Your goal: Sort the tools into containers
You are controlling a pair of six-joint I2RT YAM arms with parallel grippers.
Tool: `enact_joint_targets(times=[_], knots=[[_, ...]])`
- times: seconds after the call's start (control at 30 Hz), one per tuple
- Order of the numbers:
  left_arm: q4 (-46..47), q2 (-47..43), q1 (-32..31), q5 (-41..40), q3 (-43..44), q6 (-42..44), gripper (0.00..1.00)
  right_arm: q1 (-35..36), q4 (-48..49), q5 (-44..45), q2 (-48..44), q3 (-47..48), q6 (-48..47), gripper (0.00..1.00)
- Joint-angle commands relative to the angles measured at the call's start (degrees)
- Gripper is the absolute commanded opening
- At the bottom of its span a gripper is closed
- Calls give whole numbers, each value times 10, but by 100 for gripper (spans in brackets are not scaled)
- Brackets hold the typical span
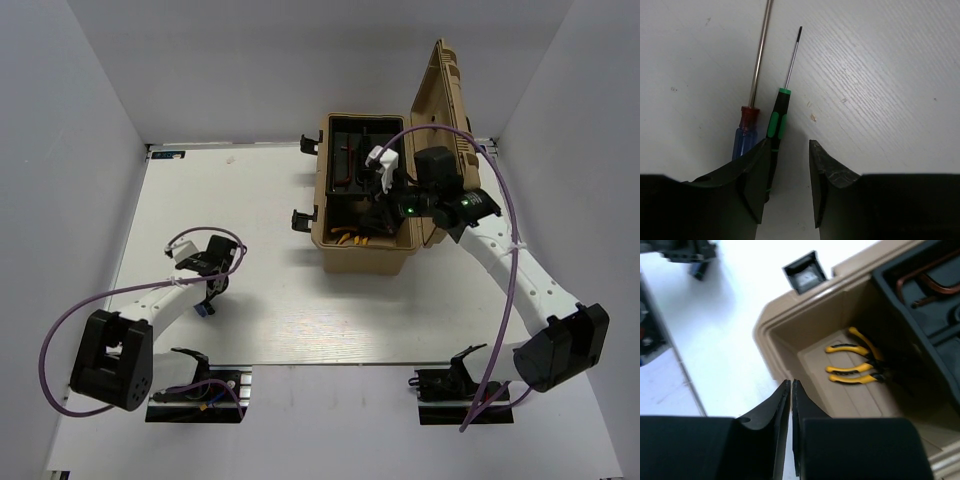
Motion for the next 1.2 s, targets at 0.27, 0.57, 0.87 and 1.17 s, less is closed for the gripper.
enact_joint_targets(times=[0.27, 0.57, 0.87, 1.17], knots=[[25, 7, 19, 14, -39, 2, 46, -11, -17, -120, -11, 50, 27, 11], [37, 36, 30, 31, -39, 8, 33, -14, -16, -128, -14, 56, 30, 12], [37, -2, 17, 43, 28, 76, 0, -14, -45, -154, -23, 63, -9, 71], [172, -67, 17, 259, 153, 298, 0, -11, -47, -157, -36, 65, -14, 0]])
